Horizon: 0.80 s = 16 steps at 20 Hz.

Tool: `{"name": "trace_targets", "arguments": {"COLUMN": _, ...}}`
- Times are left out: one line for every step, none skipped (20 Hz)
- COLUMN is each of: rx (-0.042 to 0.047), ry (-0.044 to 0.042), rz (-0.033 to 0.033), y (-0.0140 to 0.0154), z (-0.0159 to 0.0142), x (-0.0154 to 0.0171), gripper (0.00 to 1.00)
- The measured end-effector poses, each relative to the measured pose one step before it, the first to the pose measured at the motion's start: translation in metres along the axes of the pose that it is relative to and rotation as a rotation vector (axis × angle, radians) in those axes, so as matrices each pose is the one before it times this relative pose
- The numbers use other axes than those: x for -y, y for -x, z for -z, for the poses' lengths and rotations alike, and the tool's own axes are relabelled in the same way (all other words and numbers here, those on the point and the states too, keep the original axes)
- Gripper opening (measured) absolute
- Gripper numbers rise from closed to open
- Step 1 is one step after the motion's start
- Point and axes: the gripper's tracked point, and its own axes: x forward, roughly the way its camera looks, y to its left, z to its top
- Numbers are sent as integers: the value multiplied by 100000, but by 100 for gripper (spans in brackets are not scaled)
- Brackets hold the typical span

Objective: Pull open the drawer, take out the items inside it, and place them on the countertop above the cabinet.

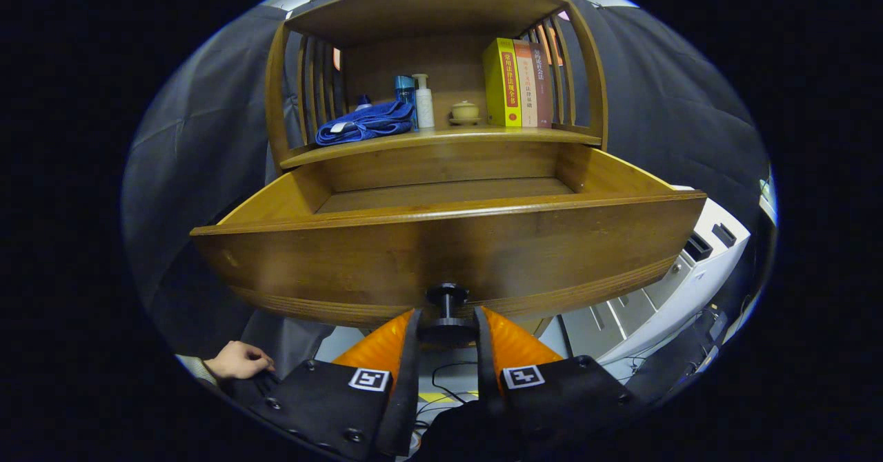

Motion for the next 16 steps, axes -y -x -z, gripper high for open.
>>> {"name": "trace_targets", "arguments": {"rx": 103, "ry": -1410, "rz": -195, "y": -3, "z": -69, "x": -46, "gripper": 46}}
{"name": "trace_targets", "arguments": {"rx": 144, "ry": -1005, "rz": -84, "y": 23, "z": 82, "x": 45, "gripper": 46}}
{"name": "trace_targets", "arguments": {"rx": 588, "ry": -566, "rz": -75, "y": -29, "z": -135, "x": -19, "gripper": 47}}
{"name": "trace_targets", "arguments": {"rx": -199, "ry": 134, "rz": -332, "y": 61, "z": 113, "x": -19, "gripper": 49}}
{"name": "trace_targets", "arguments": {"rx": -643, "ry": -876, "rz": -582, "y": -63, "z": 139, "x": -130, "gripper": 54}}
{"name": "trace_targets", "arguments": {"rx": -1188, "ry": -719, "rz": 393, "y": -84, "z": 203, "x": 195, "gripper": 59}}
{"name": "trace_targets", "arguments": {"rx": 394, "ry": -692, "rz": -301, "y": 29, "z": -147, "x": -59, "gripper": 65}}
{"name": "trace_targets", "arguments": {"rx": -239, "ry": -520, "rz": 141, "y": -1, "z": 98, "x": 83, "gripper": 70}}
{"name": "trace_targets", "arguments": {"rx": 462, "ry": -364, "rz": 392, "y": 6, "z": -8, "x": 114, "gripper": 76}}
{"name": "trace_targets", "arguments": {"rx": -191, "ry": 478, "rz": -682, "y": 26, "z": 11, "x": -128, "gripper": 81}}
{"name": "trace_targets", "arguments": {"rx": 85, "ry": 490, "rz": -136, "y": 85, "z": 11, "x": -48, "gripper": 87}}
{"name": "trace_targets", "arguments": {"rx": -487, "ry": 579, "rz": -314, "y": 35, "z": 38, "x": -81, "gripper": 92}}
{"name": "trace_targets", "arguments": {"rx": 184, "ry": 147, "rz": -133, "y": 128, "z": 1, "x": -40, "gripper": 98}}
{"name": "trace_targets", "arguments": {"rx": -145, "ry": 434, "rz": -228, "y": 132, "z": -38, "x": -75, "gripper": 97}}
{"name": "trace_targets", "arguments": {"rx": 225, "ry": 481, "rz": -344, "y": 150, "z": -128, "x": -91, "gripper": 97}}
{"name": "trace_targets", "arguments": {"rx": 178, "ry": 730, "rz": -32, "y": 193, "z": -217, "x": -47, "gripper": 97}}
